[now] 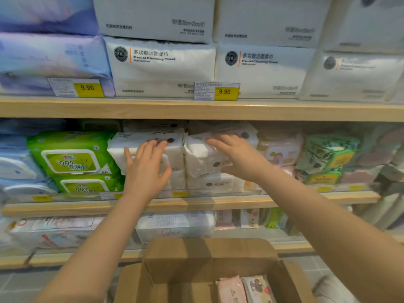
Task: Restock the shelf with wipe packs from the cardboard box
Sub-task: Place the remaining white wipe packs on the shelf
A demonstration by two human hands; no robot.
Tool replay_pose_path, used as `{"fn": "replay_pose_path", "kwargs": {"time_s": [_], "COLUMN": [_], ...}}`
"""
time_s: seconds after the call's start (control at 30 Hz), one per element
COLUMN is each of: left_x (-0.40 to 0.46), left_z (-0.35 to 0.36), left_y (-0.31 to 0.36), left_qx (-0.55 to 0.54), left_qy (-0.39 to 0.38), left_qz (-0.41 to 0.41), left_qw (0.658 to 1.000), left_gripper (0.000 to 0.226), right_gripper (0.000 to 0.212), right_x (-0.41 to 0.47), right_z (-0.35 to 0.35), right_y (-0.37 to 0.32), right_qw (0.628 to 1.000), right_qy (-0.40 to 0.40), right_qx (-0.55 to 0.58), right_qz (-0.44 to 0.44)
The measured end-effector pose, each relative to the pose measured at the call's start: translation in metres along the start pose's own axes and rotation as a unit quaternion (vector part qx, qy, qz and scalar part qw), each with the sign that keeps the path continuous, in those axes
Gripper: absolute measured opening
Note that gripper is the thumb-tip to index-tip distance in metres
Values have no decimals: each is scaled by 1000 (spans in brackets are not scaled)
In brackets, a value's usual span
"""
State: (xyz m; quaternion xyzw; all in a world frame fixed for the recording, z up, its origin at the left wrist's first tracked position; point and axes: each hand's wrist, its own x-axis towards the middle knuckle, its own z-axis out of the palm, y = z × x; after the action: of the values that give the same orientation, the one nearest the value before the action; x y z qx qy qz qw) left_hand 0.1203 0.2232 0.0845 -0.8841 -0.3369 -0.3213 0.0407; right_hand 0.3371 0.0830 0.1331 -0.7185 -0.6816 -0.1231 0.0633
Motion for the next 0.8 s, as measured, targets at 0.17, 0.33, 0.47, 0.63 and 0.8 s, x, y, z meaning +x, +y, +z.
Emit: {"fn": "replay_pose_path", "kwargs": {"time_s": [0.17, 0.33, 0.47, 0.63, 0.8], "left_x": [-26, -10, -8, -7, -8], "left_z": [16, 22, 22, 18, 17], "left_y": [33, 43, 34, 36, 38], "left_qx": [-2, 0, 23, 33, 6], "left_qy": [-2, -8, -34, -56, -48], "left_qz": [77, 71, 83, 78, 73], "left_qw": [997, 997, 996, 995, 996], "left_gripper": [57, 54, 59, 60, 56], "right_gripper": [69, 58, 52, 51, 55], "right_x": [-11, 5, 9, 10, 9], "right_z": [20, 31, 37, 36, 32], "right_y": [9, 9, 10, 6, 3], "right_qw": [999, 996, 994, 993, 994], "right_qy": [42, 80, 102, 104, 93], "right_qx": [-32, -8, 4, 13, 1], "right_qz": [0, 33, 45, 57, 53]}}
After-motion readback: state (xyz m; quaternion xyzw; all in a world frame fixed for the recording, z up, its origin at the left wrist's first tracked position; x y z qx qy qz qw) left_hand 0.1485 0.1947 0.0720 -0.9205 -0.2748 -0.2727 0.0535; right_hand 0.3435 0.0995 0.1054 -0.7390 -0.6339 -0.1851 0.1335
